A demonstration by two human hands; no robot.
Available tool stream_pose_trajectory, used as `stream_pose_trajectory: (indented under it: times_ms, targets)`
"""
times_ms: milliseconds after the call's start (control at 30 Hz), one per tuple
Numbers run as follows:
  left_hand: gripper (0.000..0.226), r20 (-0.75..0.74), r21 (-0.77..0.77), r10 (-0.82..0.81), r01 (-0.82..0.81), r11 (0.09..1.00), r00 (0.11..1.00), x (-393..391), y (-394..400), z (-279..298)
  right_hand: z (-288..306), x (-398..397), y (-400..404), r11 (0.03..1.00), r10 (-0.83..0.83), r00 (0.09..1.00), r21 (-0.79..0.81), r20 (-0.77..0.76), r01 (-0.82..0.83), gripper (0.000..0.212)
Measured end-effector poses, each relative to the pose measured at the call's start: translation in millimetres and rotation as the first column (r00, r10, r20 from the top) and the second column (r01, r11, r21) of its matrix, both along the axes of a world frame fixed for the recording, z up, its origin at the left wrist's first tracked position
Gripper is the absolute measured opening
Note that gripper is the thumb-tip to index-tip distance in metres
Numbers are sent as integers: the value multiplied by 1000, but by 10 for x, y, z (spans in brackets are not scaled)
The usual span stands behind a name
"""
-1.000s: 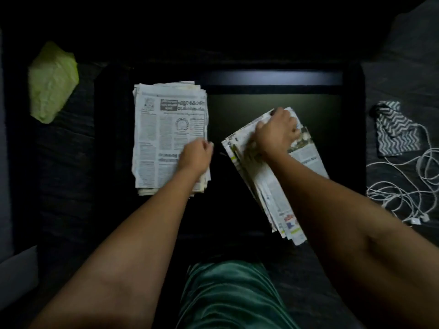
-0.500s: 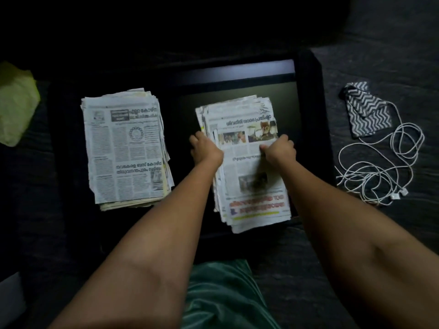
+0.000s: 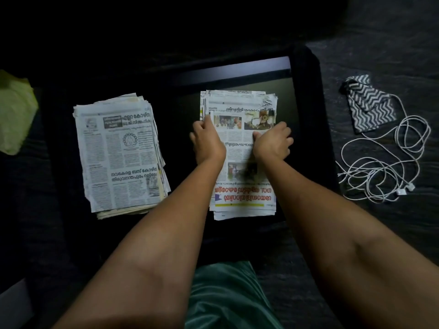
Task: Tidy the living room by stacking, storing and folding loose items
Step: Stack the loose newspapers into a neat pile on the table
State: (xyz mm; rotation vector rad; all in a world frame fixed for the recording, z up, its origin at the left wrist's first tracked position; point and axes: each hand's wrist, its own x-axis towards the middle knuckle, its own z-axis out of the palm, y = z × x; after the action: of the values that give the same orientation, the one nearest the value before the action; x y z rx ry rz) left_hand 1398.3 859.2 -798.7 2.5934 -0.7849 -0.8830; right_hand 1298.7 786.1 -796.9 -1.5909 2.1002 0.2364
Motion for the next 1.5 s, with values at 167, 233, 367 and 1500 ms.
stream_pose_trajectory:
  times_ms: [167, 233, 367, 1500]
  targets:
    - [52, -156, -47, 234, -244, 969, 960, 171, -135, -4, -68, -7, -136, 988, -148, 969, 65, 198, 137, 54]
    - [50, -198, -21, 266, -275, 961, 943, 198, -141, -18, -79, -56, -138, 988, -152, 954, 64, 257, 140, 51]
    - [49, -187, -22, 230, -238, 971, 955, 164, -122, -11, -85, -160, -81, 980, -196, 884, 59, 424, 189, 36]
    - [67, -408, 26, 86, -82, 996, 909, -171, 310, 48, -33, -711, 493, 905, -411, 846, 268, 340, 332, 74]
